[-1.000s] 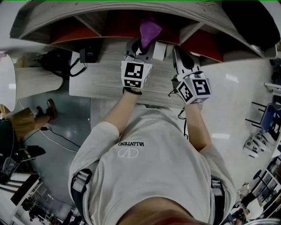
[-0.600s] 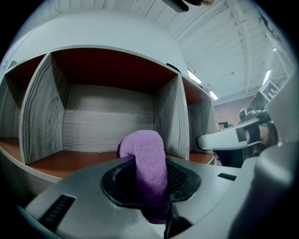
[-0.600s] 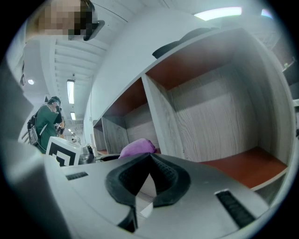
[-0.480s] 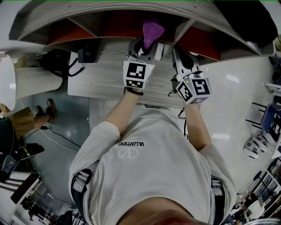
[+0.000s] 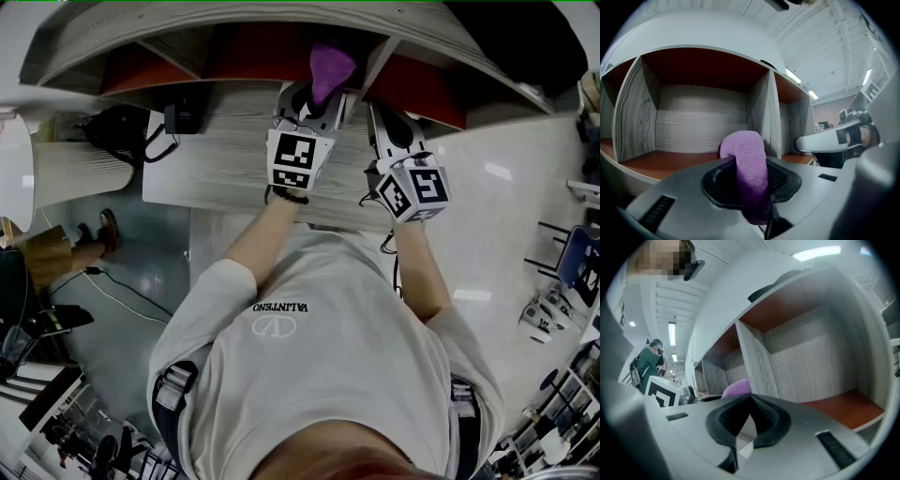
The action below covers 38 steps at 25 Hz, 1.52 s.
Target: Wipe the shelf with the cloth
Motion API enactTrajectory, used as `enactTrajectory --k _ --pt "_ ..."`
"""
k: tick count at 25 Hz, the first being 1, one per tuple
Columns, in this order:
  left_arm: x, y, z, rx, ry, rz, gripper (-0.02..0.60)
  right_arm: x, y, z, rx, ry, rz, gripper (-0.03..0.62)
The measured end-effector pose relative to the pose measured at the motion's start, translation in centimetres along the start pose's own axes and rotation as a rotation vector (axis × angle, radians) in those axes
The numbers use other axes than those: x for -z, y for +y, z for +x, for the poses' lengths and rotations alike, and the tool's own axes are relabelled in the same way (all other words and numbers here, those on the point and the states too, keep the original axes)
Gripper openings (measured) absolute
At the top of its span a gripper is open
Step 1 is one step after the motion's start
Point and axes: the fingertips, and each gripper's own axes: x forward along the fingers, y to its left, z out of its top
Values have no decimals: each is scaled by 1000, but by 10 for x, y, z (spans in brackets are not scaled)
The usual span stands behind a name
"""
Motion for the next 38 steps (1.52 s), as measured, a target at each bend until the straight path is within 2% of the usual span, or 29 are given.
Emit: enactTrajectory --k 16,38 --pt "-2 -20 8 31 10 20 98 -2 -9 -3 5 -5 8 -2" --pt "-10 -32 13 80 24 97 97 -8 -9 -6 9 -19 4 -2"
